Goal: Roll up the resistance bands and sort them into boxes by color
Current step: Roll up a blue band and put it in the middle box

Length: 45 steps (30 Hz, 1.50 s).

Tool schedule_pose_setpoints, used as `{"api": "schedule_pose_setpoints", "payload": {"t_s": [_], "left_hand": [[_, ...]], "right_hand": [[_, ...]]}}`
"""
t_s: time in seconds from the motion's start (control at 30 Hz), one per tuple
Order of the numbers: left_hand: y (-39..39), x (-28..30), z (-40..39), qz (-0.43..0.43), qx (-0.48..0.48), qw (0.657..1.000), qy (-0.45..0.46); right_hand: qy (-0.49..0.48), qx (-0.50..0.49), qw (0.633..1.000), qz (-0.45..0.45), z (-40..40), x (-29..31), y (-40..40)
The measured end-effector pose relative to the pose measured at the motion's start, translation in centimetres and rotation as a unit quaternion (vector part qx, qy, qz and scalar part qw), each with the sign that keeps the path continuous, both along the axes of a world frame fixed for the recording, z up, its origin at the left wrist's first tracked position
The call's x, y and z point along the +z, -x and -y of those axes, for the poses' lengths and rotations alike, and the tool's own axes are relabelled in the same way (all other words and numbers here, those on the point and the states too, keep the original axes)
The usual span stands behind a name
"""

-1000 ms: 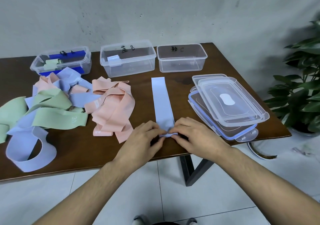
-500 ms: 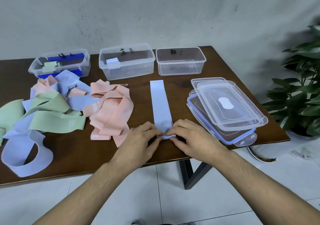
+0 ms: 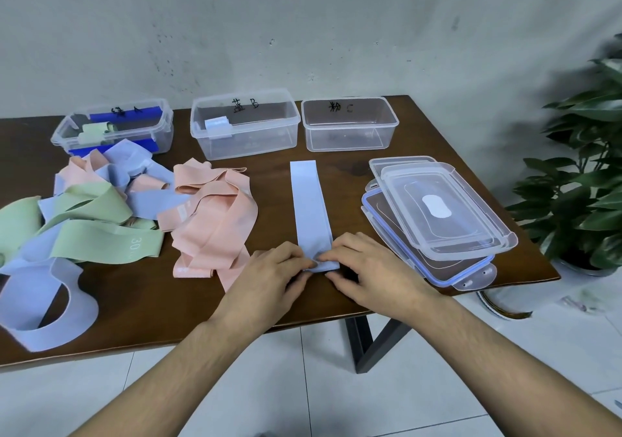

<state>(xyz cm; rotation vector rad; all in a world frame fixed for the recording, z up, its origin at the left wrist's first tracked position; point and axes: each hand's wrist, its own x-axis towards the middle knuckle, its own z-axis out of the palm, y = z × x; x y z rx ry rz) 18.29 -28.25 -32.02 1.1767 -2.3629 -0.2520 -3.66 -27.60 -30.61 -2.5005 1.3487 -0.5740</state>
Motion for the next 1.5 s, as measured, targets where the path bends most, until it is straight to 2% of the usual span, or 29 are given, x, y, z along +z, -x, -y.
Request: {"api": "schedule_pose_setpoints", "payload": {"t_s": [0.33, 0.63, 0.93, 1.1, 1.2, 1.5], "left_hand": [[0.6, 0.7, 0.4, -0.012, 0.017, 0.999, -0.033], [0.1, 1.1, -1.2, -0.002, -0.014, 0.999, -0.041], [0.3, 0.9, -1.3, -0.014, 0.022, 0.999, -0.048], [0.3, 1.0, -2.0, -0.028, 0.060, 0.997, -0.036], [0.6, 0.8, -2.0, -0.006, 0.051, 0.998, -0.045], [1.2, 0.6, -1.3, -0.015, 0.057, 0.997, -0.042]], "right_hand": [[-0.024, -0.008, 1.000, -0.019, 0.5, 0.8, -0.4], [-0.037, -0.006, 0.999, -0.026, -1.3, 1.2, -0.5], [0.010, -0.034, 0.999, -0.016, -2.1, 0.5, -0.9], [0.002, -0.041, 0.999, -0.018, -2.0, 0.5, -0.9], [-0.002, -0.051, 0.998, -0.024, -1.9, 0.7, -0.8], [-0.045, -0.054, 0.997, -0.029, -1.5, 0.9, -1.6]]}}
